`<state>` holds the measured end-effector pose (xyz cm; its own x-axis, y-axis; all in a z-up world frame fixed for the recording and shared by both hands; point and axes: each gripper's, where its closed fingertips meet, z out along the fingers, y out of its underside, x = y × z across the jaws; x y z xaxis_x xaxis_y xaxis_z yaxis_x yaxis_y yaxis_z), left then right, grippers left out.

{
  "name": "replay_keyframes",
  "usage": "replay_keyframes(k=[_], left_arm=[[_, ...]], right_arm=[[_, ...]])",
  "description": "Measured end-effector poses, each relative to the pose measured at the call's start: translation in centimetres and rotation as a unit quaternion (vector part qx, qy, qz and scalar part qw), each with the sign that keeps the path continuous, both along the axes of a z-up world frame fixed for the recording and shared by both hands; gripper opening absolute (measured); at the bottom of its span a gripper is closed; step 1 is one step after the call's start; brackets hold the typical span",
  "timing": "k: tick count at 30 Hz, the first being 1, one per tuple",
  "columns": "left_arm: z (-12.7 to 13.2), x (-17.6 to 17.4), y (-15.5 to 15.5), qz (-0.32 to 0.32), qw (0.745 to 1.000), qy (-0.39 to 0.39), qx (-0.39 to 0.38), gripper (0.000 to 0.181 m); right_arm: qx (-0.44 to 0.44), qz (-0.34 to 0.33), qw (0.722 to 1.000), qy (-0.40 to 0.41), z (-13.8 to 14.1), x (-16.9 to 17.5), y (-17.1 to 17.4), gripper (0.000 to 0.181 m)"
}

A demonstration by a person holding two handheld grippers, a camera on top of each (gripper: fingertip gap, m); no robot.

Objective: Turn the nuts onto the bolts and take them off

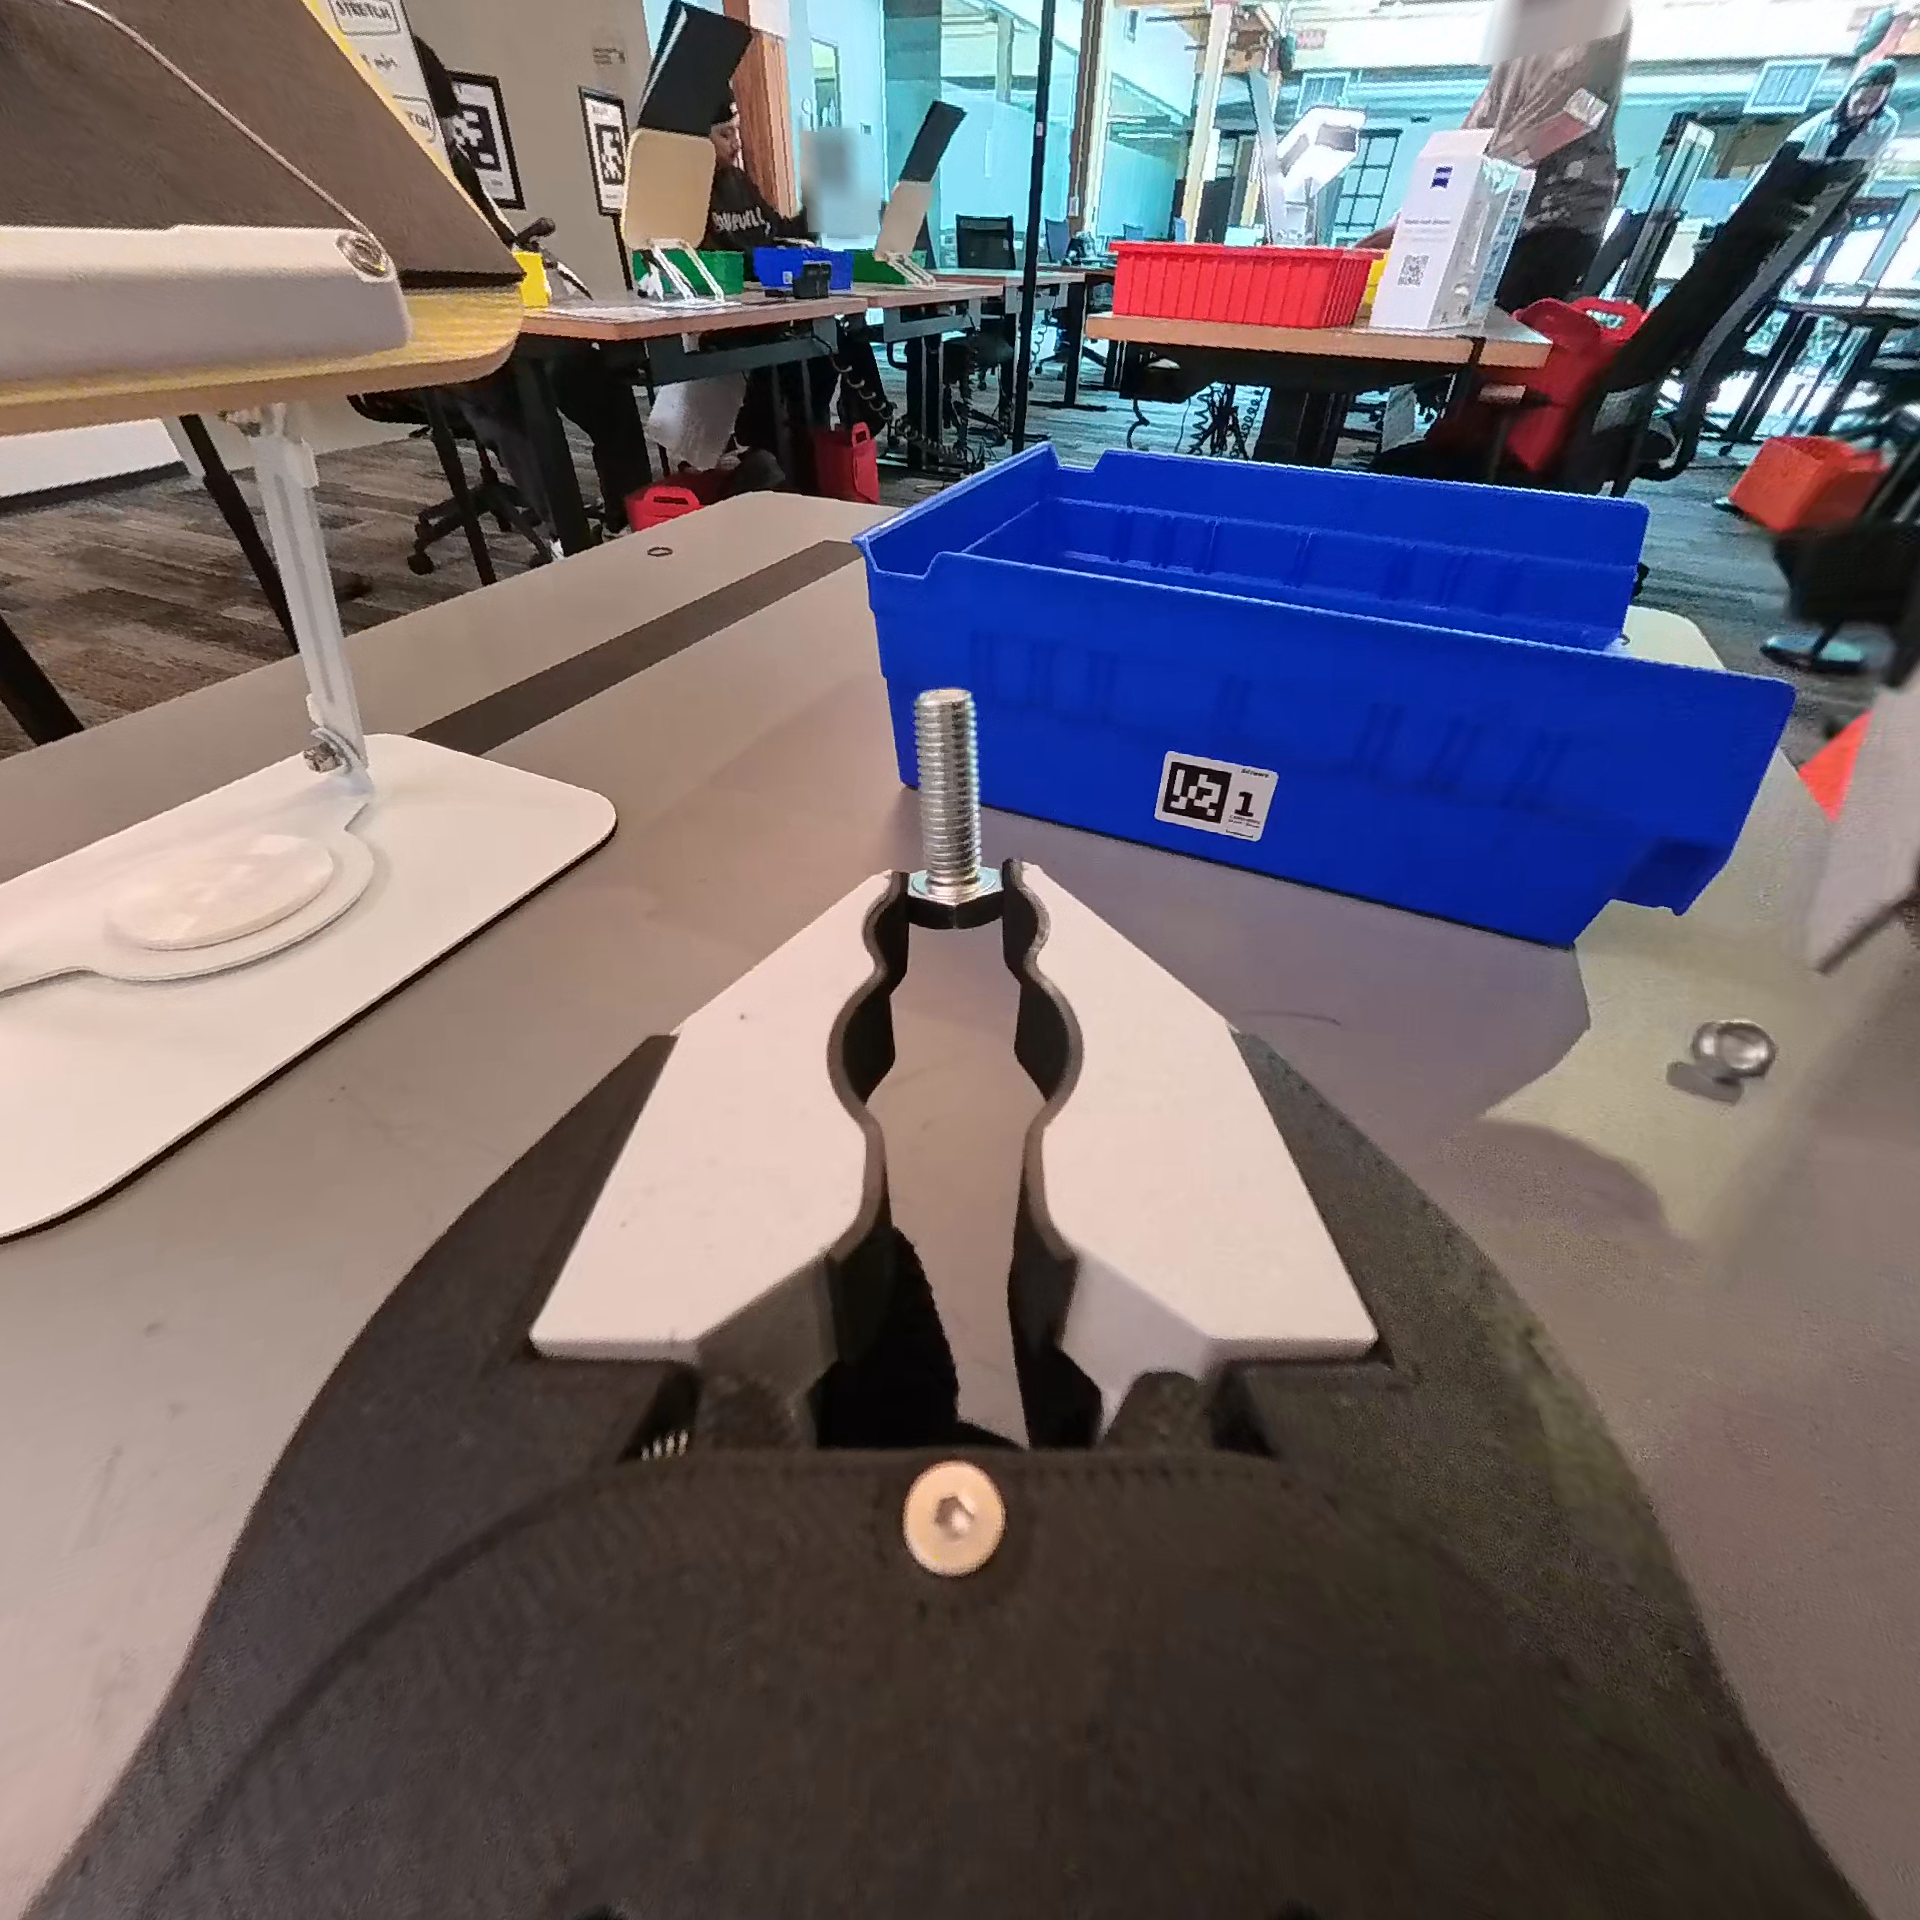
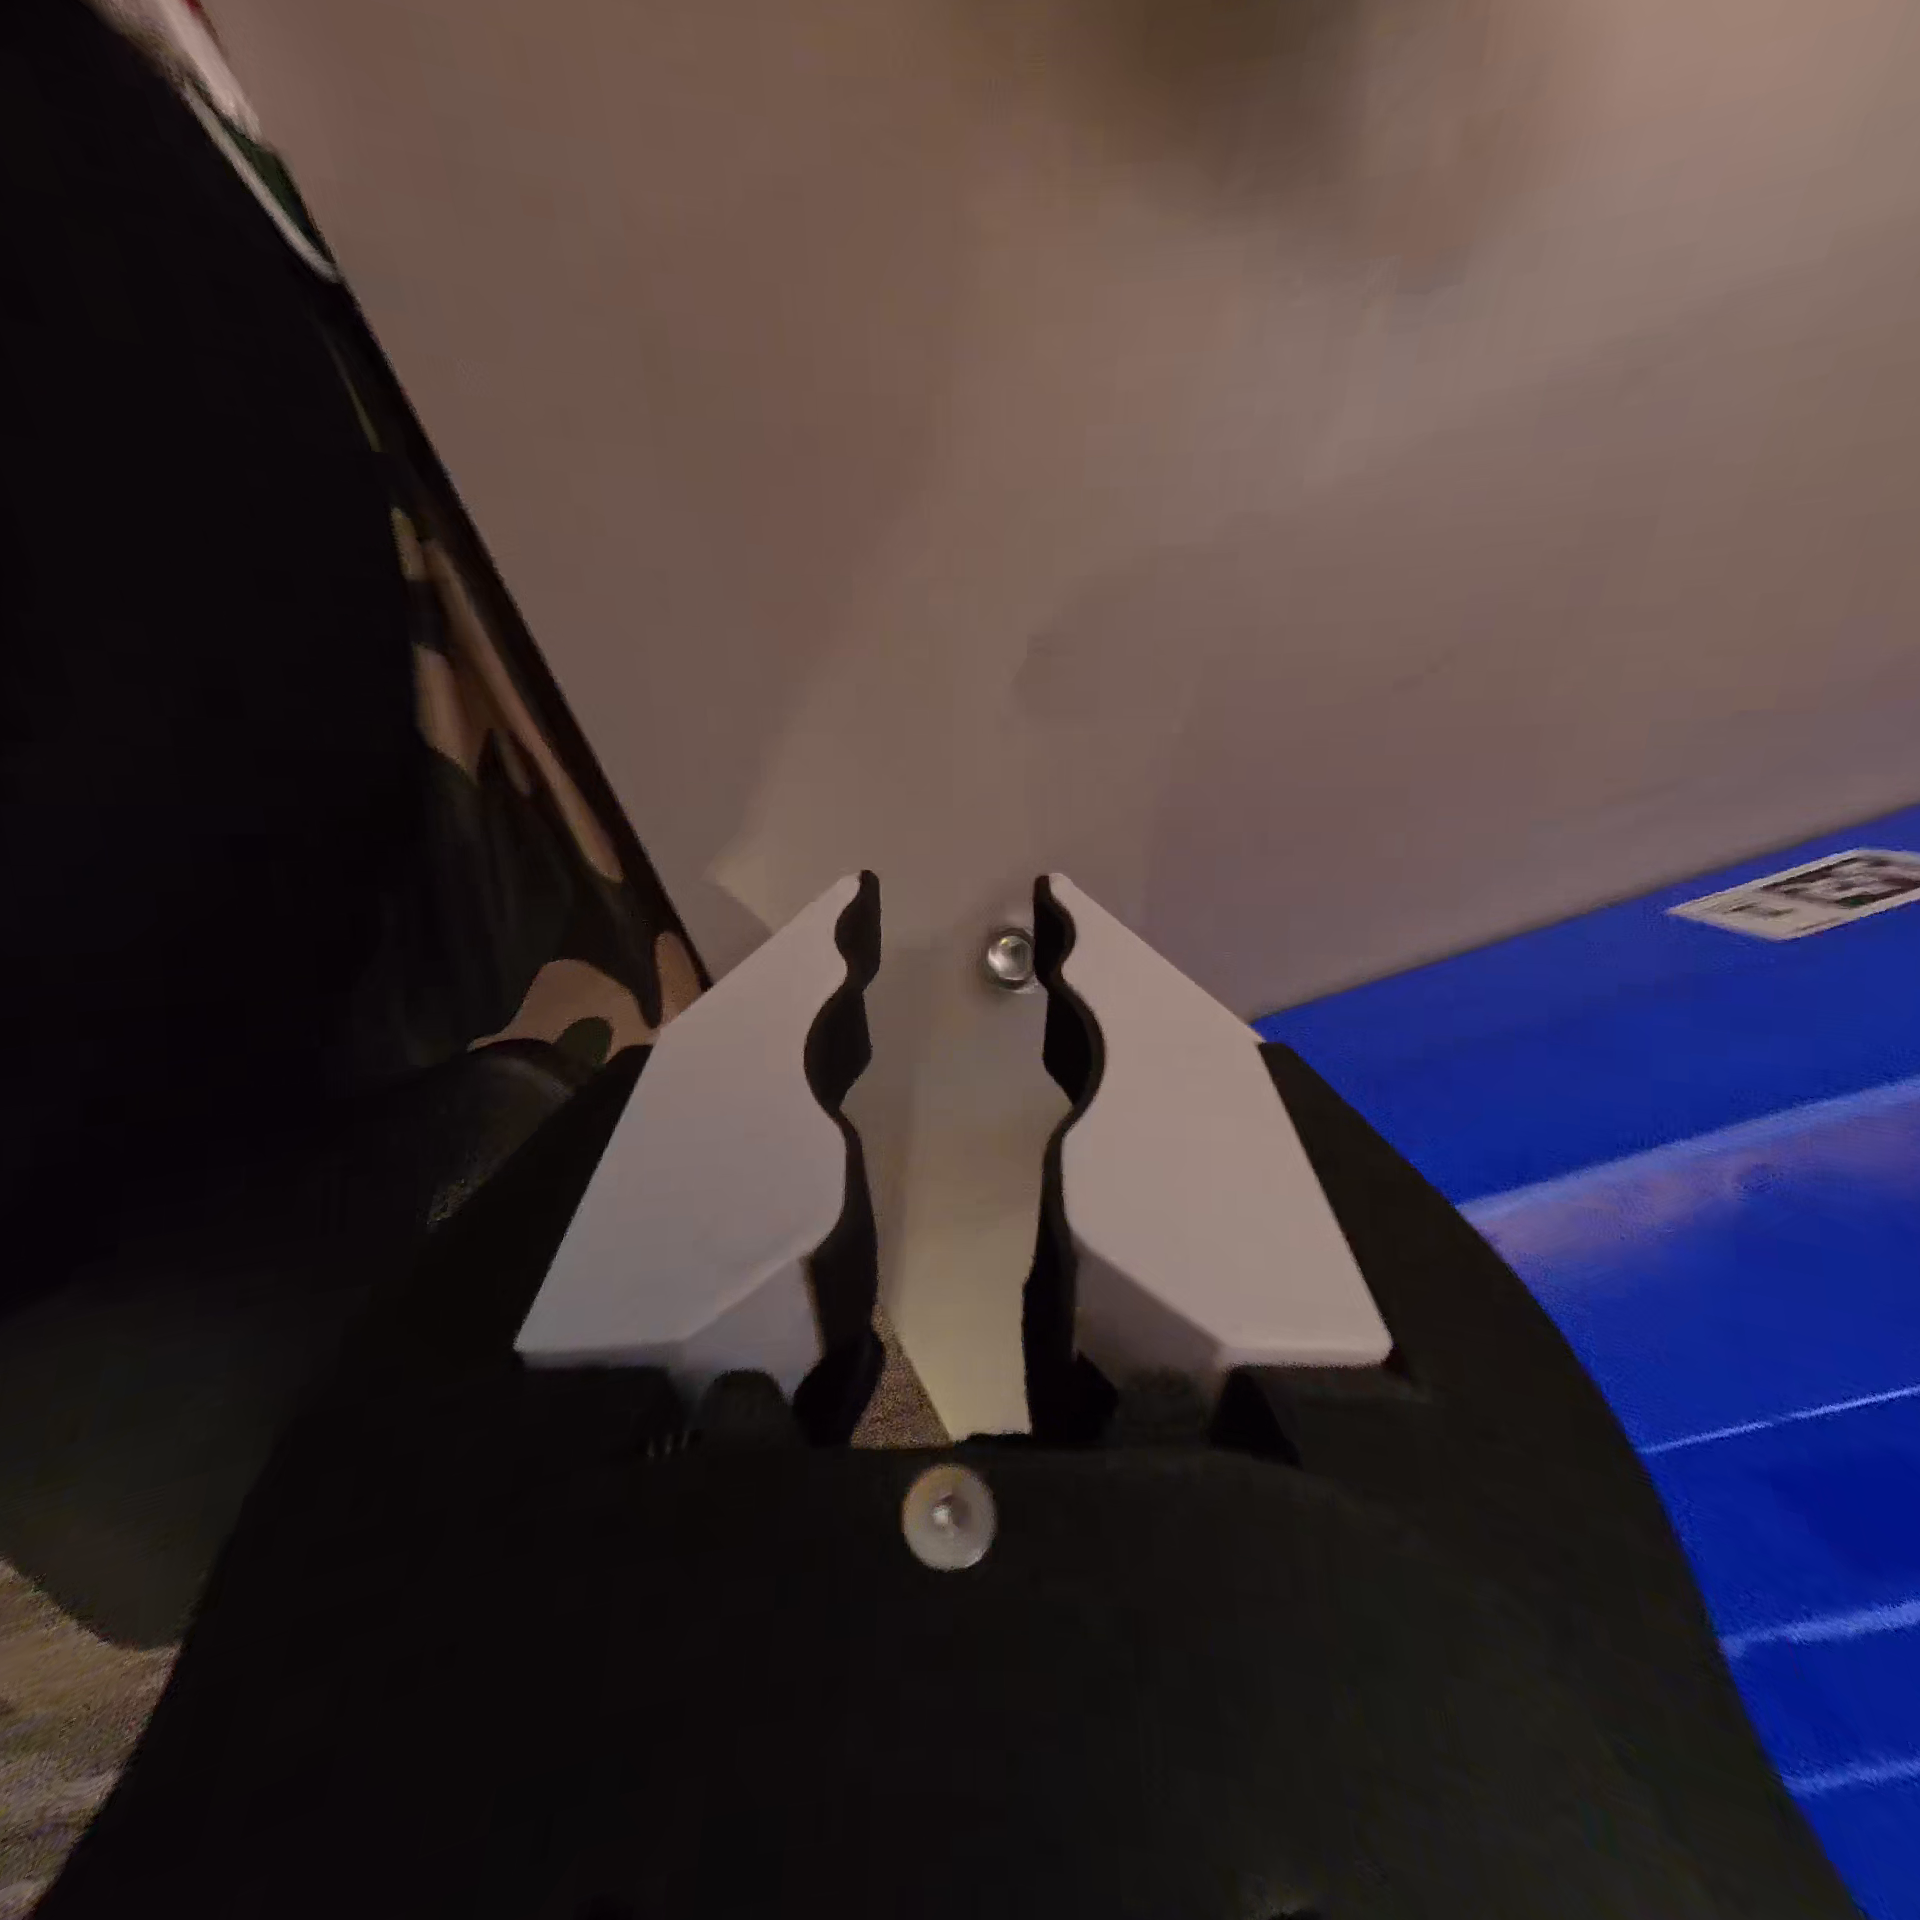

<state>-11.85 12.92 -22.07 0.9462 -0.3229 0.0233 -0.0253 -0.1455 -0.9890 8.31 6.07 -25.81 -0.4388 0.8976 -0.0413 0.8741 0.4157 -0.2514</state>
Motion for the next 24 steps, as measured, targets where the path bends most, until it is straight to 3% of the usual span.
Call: replay_keyframes(k=[8, 18, 24], left_arm=[[-0.1, 0.6, 0.0, -0.007, 1.000, 0.008, -0.003, 0.016], [-0.3, 0.6, 0.1, -0.007, 1.000, 0.008, -0.006, 0.016], [-0.3, 0.6, 0.1, -0.008, 1.000, 0.005, -0.007, 0.016]], right_arm=[[0.028, -0.098, 0.995, 0.010, -5.1, 4.0, 1.1, 0.022], [0.005, -0.133, 0.988, 0.084, -4.5, 2.5, 1.8, 0.027], [-0.036, -0.124, 0.987, 0.097, -5.3, 1.5, 0.4, 0.015]])
